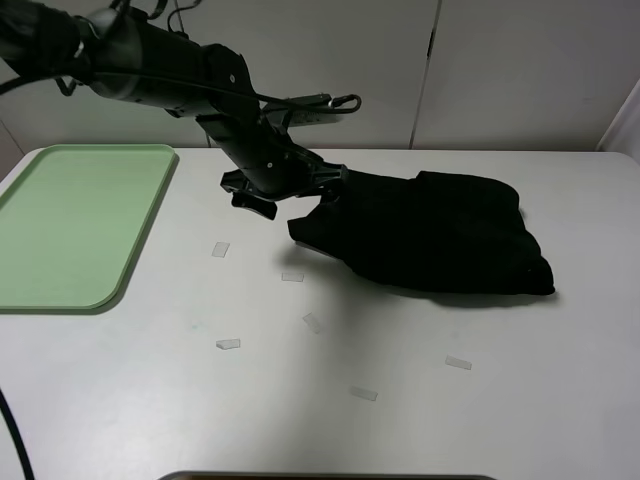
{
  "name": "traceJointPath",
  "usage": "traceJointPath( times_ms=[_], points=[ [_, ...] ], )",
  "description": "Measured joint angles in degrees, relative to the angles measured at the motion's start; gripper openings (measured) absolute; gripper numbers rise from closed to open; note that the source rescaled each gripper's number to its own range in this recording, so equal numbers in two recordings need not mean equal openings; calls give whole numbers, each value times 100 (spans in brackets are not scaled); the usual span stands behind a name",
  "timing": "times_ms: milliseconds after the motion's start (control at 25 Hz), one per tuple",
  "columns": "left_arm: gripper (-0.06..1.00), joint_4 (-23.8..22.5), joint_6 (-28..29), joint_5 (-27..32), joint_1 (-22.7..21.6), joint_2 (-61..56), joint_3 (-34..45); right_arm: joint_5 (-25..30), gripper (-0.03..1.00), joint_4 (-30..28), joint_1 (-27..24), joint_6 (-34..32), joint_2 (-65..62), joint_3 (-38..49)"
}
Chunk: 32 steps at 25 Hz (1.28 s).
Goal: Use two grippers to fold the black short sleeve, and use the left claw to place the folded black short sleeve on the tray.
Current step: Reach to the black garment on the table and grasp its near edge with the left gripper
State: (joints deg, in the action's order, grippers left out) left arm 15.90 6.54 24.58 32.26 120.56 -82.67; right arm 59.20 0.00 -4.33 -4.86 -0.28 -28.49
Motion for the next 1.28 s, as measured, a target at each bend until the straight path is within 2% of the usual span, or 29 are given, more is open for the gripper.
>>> traceJointPath(
  times_ms=[280,720,1280],
  points=[
    [100,5,670,-176,161,391,-65,0,100,0,0,0,0,0],
    [100,11,1191,-1134,317,789,-65,0,100,0,0,0,0,0],
    [99,296,1295,-1613,514,977,-227,-1,100,0,0,0,0,0]
  ],
)
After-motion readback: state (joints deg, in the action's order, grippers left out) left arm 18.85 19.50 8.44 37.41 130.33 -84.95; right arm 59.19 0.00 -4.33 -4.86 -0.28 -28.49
